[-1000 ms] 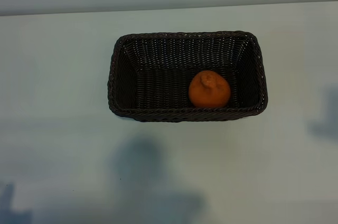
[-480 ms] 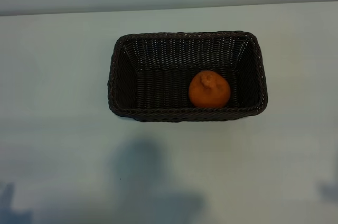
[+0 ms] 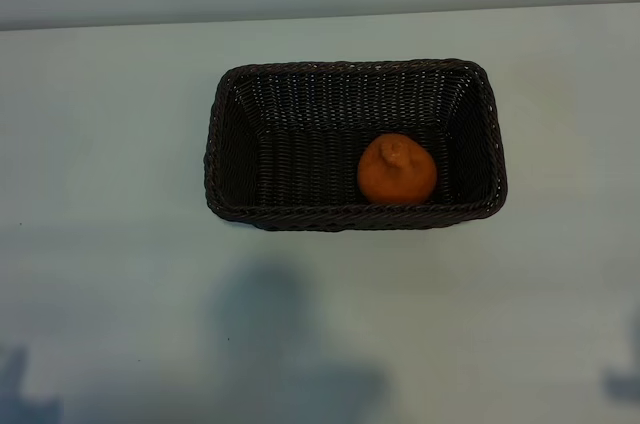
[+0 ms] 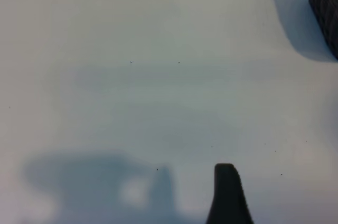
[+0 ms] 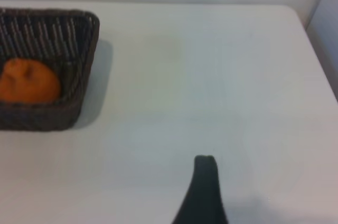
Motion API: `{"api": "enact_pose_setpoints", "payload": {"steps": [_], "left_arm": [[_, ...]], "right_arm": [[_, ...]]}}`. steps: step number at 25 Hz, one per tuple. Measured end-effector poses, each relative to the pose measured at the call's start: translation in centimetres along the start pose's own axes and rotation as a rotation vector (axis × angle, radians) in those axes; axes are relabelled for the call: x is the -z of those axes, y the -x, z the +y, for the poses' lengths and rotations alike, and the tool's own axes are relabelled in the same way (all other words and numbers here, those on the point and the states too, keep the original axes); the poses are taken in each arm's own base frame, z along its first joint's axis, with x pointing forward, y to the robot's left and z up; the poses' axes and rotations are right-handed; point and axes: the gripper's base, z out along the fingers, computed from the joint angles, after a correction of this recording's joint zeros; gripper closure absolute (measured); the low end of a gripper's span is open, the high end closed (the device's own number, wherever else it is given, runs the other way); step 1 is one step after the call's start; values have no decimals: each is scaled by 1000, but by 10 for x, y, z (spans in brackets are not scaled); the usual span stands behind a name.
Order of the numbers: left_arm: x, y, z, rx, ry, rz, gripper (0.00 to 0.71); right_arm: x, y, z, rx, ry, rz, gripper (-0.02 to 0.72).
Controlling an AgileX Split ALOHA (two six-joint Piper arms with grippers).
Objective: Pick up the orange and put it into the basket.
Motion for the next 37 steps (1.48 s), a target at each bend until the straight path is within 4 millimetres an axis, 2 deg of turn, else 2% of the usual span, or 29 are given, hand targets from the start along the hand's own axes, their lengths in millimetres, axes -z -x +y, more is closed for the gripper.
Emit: {"api": "enact_pose_setpoints", "payload": {"steps": [11,17,37], "left_arm": [[0,0,0,0,0,0,212],[0,0,0,0,0,0,212],[0,0,0,0,0,0,212]], "right_arm": [[-29,-24,-1,-10,17,115,122],[-29,-24,-3,-72,-15,113,138],[-33,-25,-4,-54,-15,98,161]]}}
